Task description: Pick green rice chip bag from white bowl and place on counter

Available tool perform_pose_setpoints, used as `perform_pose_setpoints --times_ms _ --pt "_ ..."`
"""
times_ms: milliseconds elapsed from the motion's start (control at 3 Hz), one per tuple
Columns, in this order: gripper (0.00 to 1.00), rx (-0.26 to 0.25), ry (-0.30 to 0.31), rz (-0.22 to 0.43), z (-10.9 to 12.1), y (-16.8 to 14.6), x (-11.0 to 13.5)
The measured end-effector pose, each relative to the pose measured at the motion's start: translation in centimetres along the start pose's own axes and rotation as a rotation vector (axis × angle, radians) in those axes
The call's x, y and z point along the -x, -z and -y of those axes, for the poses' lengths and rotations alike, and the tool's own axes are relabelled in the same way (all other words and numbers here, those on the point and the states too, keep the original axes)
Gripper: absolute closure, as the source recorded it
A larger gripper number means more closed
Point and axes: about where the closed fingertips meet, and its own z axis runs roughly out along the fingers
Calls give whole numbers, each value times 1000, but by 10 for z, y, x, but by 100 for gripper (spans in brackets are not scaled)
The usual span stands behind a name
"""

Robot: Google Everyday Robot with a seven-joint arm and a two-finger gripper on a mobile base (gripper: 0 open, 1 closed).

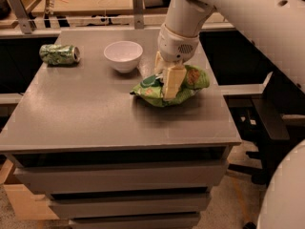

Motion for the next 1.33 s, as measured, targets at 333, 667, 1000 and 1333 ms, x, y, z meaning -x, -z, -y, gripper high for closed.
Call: perform_pose_setpoints --times_ms 333,667,1000,1333 --pt "81 13 -29 21 -6 -9 -5" --pt "58 3 -27 24 -2 -10 -3" --pt "36 -5 -26 26 0 -11 -2" --pt "12 -12 -25 29 2 -12 -1"
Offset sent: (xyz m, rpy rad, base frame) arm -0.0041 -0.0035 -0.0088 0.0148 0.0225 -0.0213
